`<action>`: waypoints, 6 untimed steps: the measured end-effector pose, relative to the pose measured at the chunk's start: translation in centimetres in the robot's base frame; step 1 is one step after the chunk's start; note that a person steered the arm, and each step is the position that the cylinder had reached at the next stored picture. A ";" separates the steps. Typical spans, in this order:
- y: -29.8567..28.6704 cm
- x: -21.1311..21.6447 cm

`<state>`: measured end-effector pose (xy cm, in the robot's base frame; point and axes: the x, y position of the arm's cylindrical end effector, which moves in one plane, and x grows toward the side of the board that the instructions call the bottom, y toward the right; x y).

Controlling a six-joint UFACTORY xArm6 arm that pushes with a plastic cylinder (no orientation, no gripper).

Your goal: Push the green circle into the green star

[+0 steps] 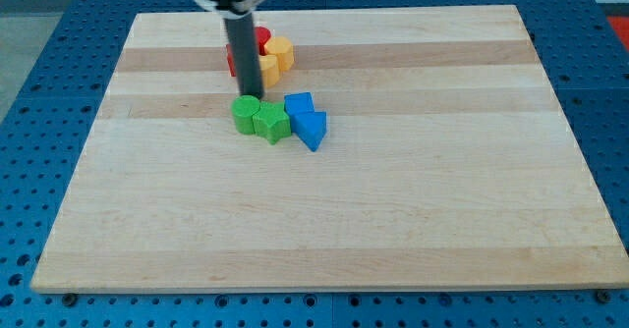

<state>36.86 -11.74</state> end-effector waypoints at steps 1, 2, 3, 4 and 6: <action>-3.5 1.0; -3.2 5.0; -2.5 4.8; -0.9 3.8; 0.9 3.8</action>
